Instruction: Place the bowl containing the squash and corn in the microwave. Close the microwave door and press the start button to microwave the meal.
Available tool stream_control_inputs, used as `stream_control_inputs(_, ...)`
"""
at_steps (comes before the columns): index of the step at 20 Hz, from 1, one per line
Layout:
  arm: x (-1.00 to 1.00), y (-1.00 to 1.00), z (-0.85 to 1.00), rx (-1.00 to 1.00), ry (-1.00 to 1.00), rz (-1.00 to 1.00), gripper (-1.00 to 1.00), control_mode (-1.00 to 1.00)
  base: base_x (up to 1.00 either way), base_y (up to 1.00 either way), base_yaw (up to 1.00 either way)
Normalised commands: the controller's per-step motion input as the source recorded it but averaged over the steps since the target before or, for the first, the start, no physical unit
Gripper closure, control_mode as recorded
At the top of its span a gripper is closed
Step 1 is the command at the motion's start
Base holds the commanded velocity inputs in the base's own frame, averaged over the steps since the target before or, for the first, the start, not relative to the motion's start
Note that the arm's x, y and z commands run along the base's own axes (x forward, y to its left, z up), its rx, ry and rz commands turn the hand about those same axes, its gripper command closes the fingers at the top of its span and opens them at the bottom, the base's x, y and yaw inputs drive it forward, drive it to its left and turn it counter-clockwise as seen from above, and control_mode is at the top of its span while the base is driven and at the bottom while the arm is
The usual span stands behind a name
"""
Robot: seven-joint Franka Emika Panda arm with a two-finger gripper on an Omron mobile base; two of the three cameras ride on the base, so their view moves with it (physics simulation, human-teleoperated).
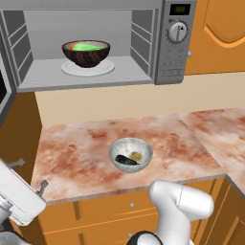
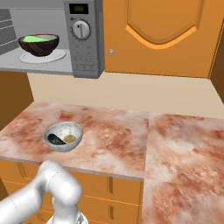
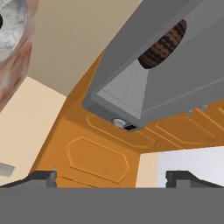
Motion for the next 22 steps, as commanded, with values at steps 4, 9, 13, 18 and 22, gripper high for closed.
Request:
stream_control_inputs(4,0.00,0.41,0.01,0.00,0.01,-0.03,-1.00,-1.00,0.00,0.00,0.00)
stream_control_inputs(9,0.00,0.41,0.05,0.00,0.02,-0.02,-1.00,-1.00,0.00,0.00,0.00)
stream_control_inputs(13,0.00,0.41,0.12,0.00,0.02,-0.03,-1.00,-1.00,0.00,0.00,0.00)
stream_control_inputs(18,0.00,0.31,0.21,0.00,0.00,-0.02,-1.00,-1.00,0.00,0.00,0.00)
stream_control_inputs(22,0.00,0.02,0.11,0.00,0.00,-0.01,-1.00,-1.00,0.00,0.00,0.00)
